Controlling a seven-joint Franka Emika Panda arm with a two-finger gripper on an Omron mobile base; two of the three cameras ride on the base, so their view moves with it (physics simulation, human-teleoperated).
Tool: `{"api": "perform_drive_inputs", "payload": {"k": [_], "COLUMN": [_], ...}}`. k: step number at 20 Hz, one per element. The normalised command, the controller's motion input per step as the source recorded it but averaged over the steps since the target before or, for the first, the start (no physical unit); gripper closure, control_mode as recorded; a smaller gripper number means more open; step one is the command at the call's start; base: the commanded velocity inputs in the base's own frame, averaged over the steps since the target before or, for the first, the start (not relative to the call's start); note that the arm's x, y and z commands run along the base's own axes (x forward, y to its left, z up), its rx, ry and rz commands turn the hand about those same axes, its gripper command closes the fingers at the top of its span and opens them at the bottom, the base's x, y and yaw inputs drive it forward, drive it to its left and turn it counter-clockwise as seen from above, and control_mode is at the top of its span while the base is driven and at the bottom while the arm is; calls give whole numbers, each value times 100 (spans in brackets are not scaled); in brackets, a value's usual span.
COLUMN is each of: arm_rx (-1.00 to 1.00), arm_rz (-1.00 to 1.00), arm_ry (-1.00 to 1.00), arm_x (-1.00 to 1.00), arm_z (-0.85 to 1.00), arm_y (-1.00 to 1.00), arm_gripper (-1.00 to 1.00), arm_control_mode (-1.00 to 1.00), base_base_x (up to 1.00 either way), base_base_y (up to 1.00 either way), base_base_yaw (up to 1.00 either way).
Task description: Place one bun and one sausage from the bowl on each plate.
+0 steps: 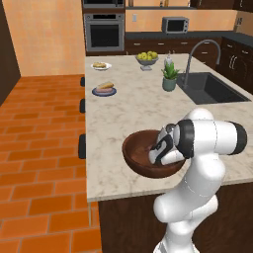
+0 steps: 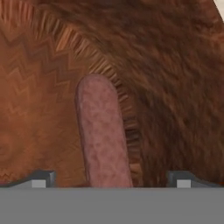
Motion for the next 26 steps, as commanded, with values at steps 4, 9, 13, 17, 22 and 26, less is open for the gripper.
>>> {"api": "perform_drive_inputs", "payload": {"k": [4, 9, 13, 17, 22, 26], "arm_rx": [0, 0, 0, 0, 0, 0], "arm_rz": [2, 0, 0, 0, 0, 0], "arm_ry": [0, 0, 0, 0, 0, 0], "arm_x": [29, 20, 11, 6, 12, 3], "arm_z": [-24, -18, -25, -21, -29, -4], "arm_y": [-12, -2, 0, 2, 5, 0], "arm_gripper": [-100, -100, -100, -100, 100, 100], "arm_control_mode": [-100, -100, -100, -100, -100, -100], "base_base_x": [0, 0, 0, 0, 0, 0], "base_base_y": [0, 0, 0, 0, 0, 0], "base_base_yaw": [0, 0, 0, 0, 0, 0]}}
